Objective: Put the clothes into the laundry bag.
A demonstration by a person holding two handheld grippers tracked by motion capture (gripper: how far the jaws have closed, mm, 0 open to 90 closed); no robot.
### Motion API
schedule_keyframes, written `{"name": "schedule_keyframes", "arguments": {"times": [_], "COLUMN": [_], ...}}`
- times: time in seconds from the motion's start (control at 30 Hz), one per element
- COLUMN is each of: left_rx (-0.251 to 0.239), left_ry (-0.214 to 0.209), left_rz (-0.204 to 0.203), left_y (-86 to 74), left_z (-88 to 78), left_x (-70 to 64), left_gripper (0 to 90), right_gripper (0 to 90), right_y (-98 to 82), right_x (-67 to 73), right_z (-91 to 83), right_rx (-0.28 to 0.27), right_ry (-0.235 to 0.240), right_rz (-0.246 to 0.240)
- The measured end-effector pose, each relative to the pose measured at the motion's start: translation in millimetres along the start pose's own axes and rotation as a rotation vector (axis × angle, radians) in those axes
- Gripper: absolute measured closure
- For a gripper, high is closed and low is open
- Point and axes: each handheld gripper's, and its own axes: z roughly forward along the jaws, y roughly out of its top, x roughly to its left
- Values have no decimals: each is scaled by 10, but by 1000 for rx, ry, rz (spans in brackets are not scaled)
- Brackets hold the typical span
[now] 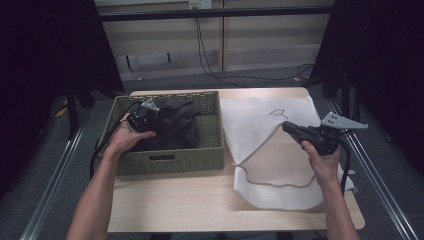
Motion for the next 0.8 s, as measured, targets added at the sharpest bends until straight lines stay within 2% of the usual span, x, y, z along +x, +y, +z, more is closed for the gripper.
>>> {"name": "schedule_keyframes", "arguments": {"times": [0.03,0.07,0.17,0.23,0.27,0.33,0.4,0.43,0.47,0.53,0.6,0.67,0.73,0.77,0.8], "left_rx": [0,-29,-41,-76,-114,-106,-137,-146,-174,-191,-192,-208,-233,-268,-268], "left_ry": [0,-9,-6,-8,-16,-19,-19,-19,-25,-22,-23,-7,-17,-8,-8], "left_rz": [0,-18,-11,-37,-57,-43,-61,-54,-67,-72,-64,-60,-58,-59,-59], "left_y": [0,-7,-14,-25,-45,-54,-77,-91,-109,-122,-123,-116,-113,-114,-114], "left_z": [0,-50,-87,-99,-113,-136,-151,-170,-190,-224,-244,-276,-311,-349,-349], "left_x": [0,12,20,-7,-12,5,2,8,10,13,17,7,2,-8,-8], "left_gripper": [697,698,698,698,698,698,698,698,699,699,699,700,701,702,702], "right_gripper": [893,892,893,893,892,892,892,893,893,892,892,893,893,893,893], "right_y": [0,0,0,2,2,2,1,1,1,-1,-1,1,2,1,1], "right_x": [0,0,-1,3,0,-1,-1,-1,-4,-6,-7,-1,0,0,0], "right_z": [0,2,0,-3,-10,-11,-11,-11,-8,-4,-4,-9,-12,-13,-13], "right_rx": [0,-3,-4,-3,-3,-4,-4,-4,-6,-5,-6,-5,-5,-6,-6], "right_ry": [0,1,0,0,-2,-2,-2,-3,-1,-4,-4,-5,-5,-5,-5], "right_rz": [0,-2,-2,-2,-5,-2,-3,-3,-2,-5,-5,-2,0,2,2]}}
